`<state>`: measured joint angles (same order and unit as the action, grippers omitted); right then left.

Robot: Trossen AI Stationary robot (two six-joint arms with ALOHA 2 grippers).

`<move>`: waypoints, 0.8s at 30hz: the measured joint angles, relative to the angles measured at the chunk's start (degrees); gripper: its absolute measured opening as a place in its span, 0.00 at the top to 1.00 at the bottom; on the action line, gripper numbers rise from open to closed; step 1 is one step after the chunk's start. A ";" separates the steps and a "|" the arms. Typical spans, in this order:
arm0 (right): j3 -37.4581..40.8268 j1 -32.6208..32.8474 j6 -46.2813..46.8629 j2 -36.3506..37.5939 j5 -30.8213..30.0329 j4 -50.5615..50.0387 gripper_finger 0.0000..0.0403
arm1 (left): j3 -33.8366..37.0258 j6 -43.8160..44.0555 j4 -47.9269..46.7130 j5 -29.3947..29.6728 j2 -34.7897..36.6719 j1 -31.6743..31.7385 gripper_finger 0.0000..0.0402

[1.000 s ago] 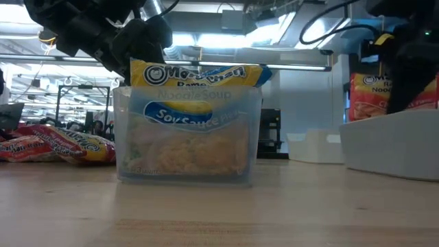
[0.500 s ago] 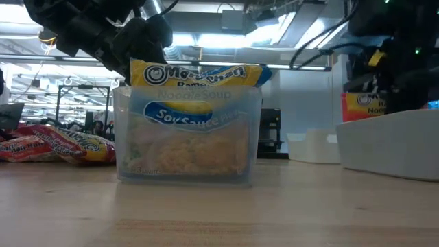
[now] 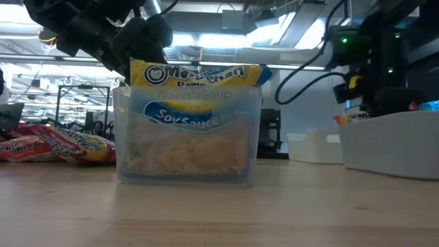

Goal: Sort Maruchan noodles
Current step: Put the orange noodle pack into the gray bin

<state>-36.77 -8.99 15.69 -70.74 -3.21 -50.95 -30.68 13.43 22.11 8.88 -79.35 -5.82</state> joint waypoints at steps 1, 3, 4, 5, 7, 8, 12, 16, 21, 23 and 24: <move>0.00 -1.11 -0.08 0.00 0.03 0.05 0.62 | 0.00 0.00 0.00 0.00 0.00 0.00 0.49; 0.00 -2.88 -0.08 -0.02 -0.24 0.19 0.62 | 0.00 0.00 0.00 0.00 0.00 0.00 0.49; 0.00 -3.56 0.12 -0.02 -0.74 0.15 0.62 | 0.00 0.00 0.00 0.00 0.00 0.00 0.49; 0.00 -4.04 0.36 -0.02 -1.64 0.03 0.62 | 0.00 0.02 0.00 0.00 0.00 0.00 0.49; 0.00 -4.86 0.80 -0.02 -3.14 -0.02 0.62 | 0.00 0.00 0.00 0.00 0.00 0.00 0.49; 0.00 -5.10 1.14 -0.02 -3.86 -0.04 0.62 | 0.00 0.01 0.00 0.00 0.00 0.00 0.49; 0.00 -4.96 1.80 -0.02 -4.33 -0.10 0.58 | 0.00 0.00 0.00 -0.75 0.00 0.00 0.49; 0.00 -4.94 1.87 -0.02 -4.57 -0.16 0.47 | 0.00 -0.02 0.00 -1.03 0.00 -0.02 0.49; -0.41 -4.94 2.44 -0.04 -4.75 -1.57 0.35 | 0.00 0.02 0.00 -1.03 0.00 -0.11 0.49; -1.64 -4.85 3.33 -0.04 -4.83 -4.28 0.32 | 0.00 -0.02 0.02 -1.03 0.00 -0.37 0.49; -2.31 -4.85 3.44 -0.04 -4.96 -5.55 0.32 | 0.00 -0.02 0.02 -1.05 0.00 -0.37 0.49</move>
<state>-39.09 -13.85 19.13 -70.78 -8.16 -56.51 -30.68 13.41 22.13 7.84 -79.35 -6.20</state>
